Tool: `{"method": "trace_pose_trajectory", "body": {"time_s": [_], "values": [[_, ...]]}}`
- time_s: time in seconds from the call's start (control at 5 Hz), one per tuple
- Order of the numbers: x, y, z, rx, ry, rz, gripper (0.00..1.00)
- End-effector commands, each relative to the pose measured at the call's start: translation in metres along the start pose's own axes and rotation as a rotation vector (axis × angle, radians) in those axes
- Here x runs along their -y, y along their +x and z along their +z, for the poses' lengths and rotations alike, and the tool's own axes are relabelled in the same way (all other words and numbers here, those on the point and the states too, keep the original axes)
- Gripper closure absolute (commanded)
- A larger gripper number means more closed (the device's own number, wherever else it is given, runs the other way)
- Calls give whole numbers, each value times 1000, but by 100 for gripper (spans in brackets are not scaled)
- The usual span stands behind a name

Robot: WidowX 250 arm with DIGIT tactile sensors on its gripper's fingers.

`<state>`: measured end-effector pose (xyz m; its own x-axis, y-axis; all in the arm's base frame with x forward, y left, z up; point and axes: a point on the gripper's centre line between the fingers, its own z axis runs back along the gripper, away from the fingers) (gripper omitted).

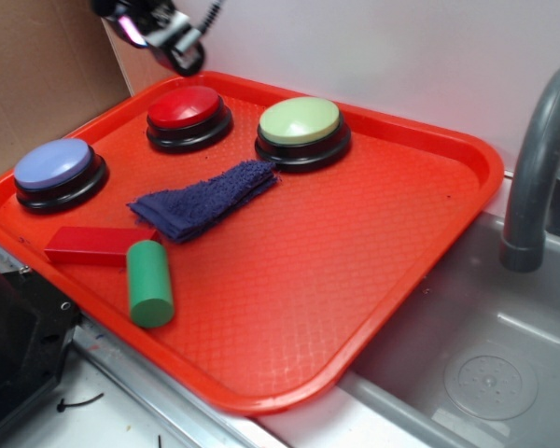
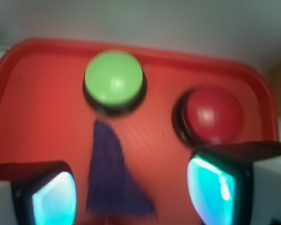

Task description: Push the green button.

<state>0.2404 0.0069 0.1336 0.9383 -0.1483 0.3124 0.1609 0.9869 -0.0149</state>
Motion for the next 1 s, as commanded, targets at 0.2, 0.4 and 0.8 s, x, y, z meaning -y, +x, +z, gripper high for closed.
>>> {"method": "trace_pose_trajectory", "body": {"time_s": [0.2,0.4,0.8], "values": [[26,41,-44,-21,77,-130,0],[22,48,-57,-18,72,-118,0],[21,58,-89,-33,42,-87,0]]}}
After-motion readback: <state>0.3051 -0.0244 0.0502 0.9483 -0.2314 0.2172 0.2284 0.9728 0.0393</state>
